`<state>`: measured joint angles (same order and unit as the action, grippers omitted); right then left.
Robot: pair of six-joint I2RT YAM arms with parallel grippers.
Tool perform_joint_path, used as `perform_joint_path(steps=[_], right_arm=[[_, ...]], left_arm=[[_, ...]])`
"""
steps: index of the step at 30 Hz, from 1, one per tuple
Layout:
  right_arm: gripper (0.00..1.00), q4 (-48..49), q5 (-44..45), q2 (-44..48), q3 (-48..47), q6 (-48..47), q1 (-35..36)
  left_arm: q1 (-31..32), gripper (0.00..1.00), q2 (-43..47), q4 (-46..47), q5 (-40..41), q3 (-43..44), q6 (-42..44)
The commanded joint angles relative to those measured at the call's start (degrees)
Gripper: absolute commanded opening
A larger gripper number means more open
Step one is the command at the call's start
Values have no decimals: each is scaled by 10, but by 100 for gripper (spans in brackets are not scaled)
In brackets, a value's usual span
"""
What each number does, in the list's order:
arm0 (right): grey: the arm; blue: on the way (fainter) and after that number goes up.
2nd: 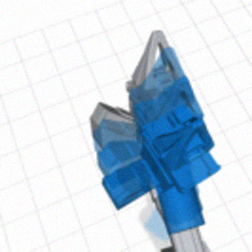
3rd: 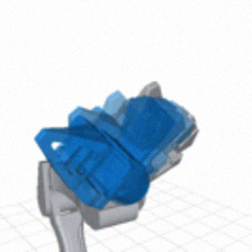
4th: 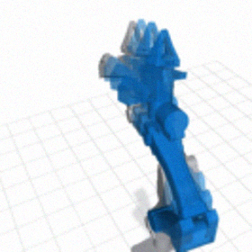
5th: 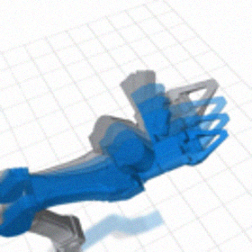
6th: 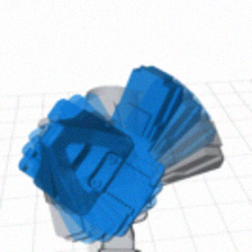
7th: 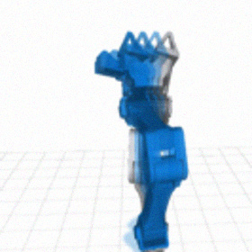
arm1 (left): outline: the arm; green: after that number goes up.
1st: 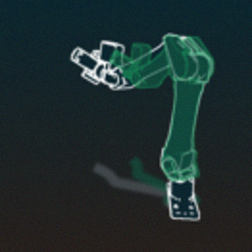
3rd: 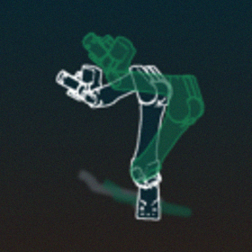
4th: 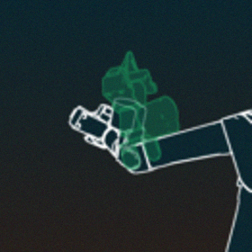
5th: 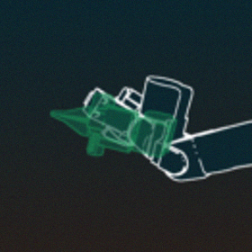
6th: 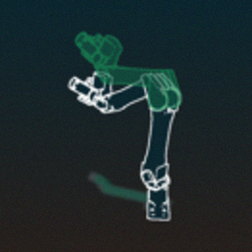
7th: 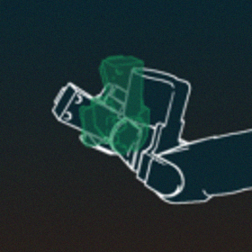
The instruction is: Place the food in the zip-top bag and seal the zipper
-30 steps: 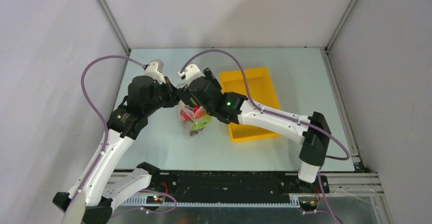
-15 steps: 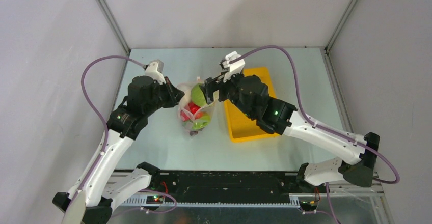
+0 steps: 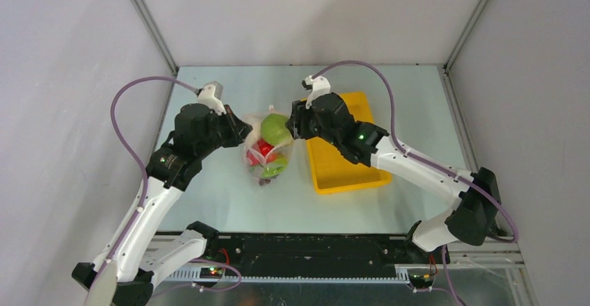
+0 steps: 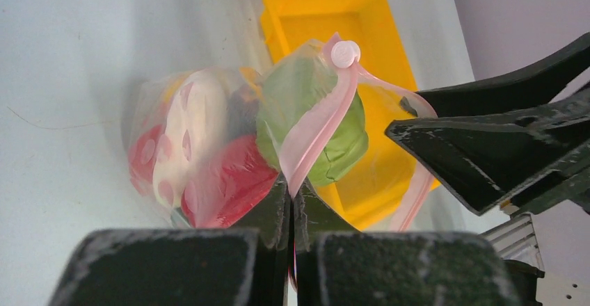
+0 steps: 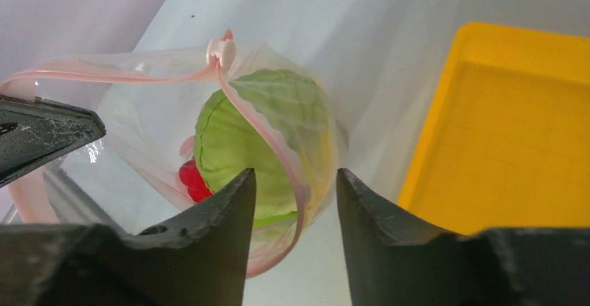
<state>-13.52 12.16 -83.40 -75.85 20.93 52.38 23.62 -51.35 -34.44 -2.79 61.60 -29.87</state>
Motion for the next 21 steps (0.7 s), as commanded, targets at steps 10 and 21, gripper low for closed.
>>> perform_joint_path(steps=[10,21], right_arm=[[0,51,-124,-22,-47,-48,-16],[0,-27,-326,-135,-241,-199,-16]], left_arm=[[21,0,41,81,-10,-25,-73],[133,5,98,180,129,-81,-161]])
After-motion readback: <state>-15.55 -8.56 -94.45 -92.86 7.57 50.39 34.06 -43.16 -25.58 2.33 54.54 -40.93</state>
